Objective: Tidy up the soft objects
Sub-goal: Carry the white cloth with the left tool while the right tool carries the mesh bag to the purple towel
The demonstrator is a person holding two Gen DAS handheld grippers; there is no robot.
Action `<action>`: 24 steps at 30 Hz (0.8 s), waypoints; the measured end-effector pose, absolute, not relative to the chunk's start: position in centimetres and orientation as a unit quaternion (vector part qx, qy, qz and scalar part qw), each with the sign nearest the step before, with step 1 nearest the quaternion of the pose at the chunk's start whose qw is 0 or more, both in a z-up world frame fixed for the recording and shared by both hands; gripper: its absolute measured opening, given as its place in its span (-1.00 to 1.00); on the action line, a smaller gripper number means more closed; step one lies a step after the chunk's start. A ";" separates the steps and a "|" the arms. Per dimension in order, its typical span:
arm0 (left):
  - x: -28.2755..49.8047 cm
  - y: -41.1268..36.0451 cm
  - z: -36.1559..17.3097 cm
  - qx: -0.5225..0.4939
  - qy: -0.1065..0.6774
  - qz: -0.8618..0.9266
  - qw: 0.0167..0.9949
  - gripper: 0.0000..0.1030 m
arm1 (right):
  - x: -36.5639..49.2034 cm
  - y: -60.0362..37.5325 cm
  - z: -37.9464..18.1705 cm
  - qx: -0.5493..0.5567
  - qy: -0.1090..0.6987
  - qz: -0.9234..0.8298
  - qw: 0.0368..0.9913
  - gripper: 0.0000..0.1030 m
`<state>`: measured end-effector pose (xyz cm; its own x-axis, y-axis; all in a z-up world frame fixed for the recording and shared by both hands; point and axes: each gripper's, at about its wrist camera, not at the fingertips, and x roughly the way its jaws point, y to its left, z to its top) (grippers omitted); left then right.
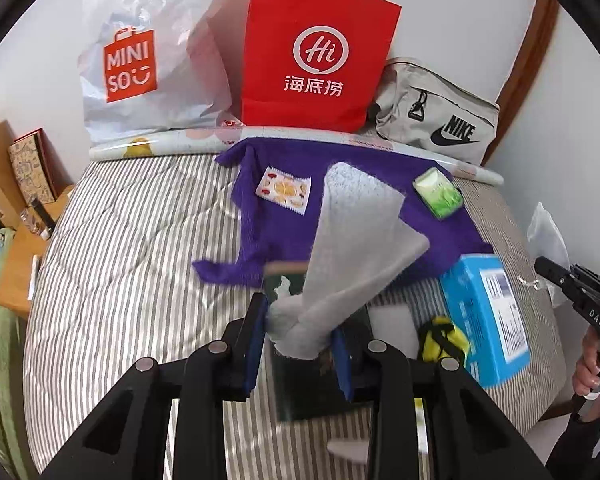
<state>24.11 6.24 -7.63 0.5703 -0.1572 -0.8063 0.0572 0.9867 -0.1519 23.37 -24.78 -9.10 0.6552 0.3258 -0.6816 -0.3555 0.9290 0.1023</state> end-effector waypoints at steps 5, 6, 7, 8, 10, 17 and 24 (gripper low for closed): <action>26.7 6.1 -8.0 -0.051 0.456 -0.061 0.886 -0.44 | 27.3 -24.8 -8.7 -0.021 0.375 0.176 0.910 -0.75; 27.1 6.2 -8.0 -0.053 0.456 -0.063 0.886 -0.44 | 28.1 -24.8 -8.7 -0.021 0.378 0.175 0.909 -0.75; 27.5 6.2 -8.0 -0.054 0.456 -0.064 0.886 -0.44 | 29.1 -24.8 -8.9 -0.024 0.384 0.169 0.907 -0.75; 27.8 6.3 -8.1 -0.053 0.456 -0.064 0.886 -0.44 | 29.8 -24.7 -9.1 -0.027 0.388 0.168 0.906 -0.75; 28.7 6.5 -8.4 -0.050 0.459 -0.059 0.885 -0.44 | 31.3 -24.4 -9.8 -0.031 0.399 0.167 0.901 -0.75; 31.3 7.3 -9.8 -0.050 0.477 -0.051 0.876 -0.43 | 35.4 -22.6 -12.8 -0.061 0.436 0.181 0.880 -0.75; 34.6 7.3 -11.6 -0.057 0.503 -0.053 0.861 -0.43 | 37.7 -22.0 -15.3 -0.077 0.470 0.179 0.861 -0.67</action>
<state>34.58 7.27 -11.58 0.4887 -0.1492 -0.8596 0.0337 0.9878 -0.1523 37.66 -22.03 -15.27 0.4930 0.2364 -0.8373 -0.3810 0.9239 0.0365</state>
